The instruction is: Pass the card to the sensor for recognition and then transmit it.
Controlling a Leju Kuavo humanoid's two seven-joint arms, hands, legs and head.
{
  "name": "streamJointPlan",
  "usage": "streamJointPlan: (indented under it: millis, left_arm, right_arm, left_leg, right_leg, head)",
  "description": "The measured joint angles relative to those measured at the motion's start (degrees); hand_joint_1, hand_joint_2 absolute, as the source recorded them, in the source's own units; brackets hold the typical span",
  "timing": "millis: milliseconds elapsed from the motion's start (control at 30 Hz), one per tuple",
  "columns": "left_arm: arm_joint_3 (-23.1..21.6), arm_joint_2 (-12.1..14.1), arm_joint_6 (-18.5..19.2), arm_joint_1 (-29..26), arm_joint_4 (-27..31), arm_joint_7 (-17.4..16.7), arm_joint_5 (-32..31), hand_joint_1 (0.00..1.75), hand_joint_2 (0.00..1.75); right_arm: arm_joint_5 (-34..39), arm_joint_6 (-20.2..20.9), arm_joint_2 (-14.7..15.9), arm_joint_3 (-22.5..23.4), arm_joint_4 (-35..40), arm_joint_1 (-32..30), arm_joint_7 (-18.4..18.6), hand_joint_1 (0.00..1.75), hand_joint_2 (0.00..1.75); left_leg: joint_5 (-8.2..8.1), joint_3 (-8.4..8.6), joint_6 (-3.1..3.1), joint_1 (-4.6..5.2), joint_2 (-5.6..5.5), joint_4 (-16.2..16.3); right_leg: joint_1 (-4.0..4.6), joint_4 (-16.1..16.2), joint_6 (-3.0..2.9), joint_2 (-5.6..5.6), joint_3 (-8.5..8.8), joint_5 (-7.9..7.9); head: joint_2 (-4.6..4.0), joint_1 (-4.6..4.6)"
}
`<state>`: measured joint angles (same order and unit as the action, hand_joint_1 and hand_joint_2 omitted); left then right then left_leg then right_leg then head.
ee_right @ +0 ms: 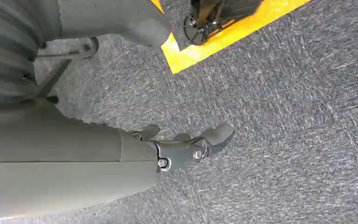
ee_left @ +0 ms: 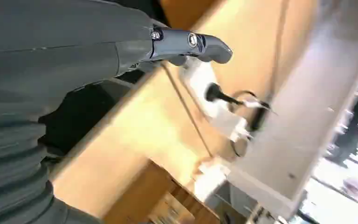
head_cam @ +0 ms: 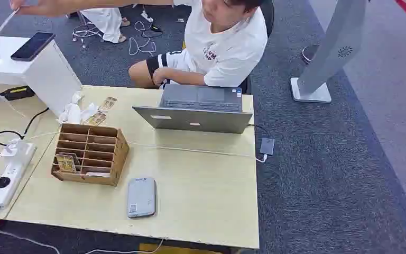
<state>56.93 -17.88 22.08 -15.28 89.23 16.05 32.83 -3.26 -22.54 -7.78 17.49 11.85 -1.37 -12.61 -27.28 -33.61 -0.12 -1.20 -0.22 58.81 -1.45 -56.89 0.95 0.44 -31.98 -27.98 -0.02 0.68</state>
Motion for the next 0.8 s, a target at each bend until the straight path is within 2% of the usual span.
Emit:
streamJointPlan:
  millis: [133,400,533,800]
  left_arm:
    - [-3.21,0.99,-0.7,0.55,4.06,2.88,-4.42,0.0,1.75]
    - [-11.8,5.27,-8.0,2.21,8.27,6.25,-16.29,0.0,1.75]
    - [-15.86,7.24,-11.13,4.85,8.43,6.05,-23.01,0.0,1.75]
    - [-24.54,9.77,-15.84,11.88,5.85,2.99,-35.01,0.0,1.75]
  right_arm:
    - [-1.18,-0.31,-0.22,0.0,-0.04,0.22,0.46,0.0,1.75]
    - [-3.15,-0.28,-0.33,-0.02,-0.28,0.62,1.57,0.0,1.75]
    - [-4.17,-0.04,-0.41,-0.22,-0.33,0.89,2.08,0.0,1.75]
    - [-6.08,0.92,-0.48,-0.89,-0.37,1.1,3.04,0.0,1.75]
  left_leg:
    - [0.01,0.04,0.0,0.0,0.01,0.0]
    - [0.03,0.06,-0.02,0.0,0.01,0.0]
    - [0.03,0.05,-0.02,0.0,0.02,0.0]
    - [0.05,0.05,0.0,0.0,0.01,0.01]
  right_leg:
    - [0.0,-0.01,0.0,0.0,0.01,0.0]
    - [0.0,-0.02,-0.03,0.01,0.08,0.02]
    - [0.0,-0.02,-0.03,0.01,0.02,0.02]
    - [0.0,-0.02,-0.05,0.03,0.1,0.08]
  head:
    - [0.0,-0.02]
    - [0.0,-0.02]
    - [0.0,-0.02]
    - [0.0,0.0]
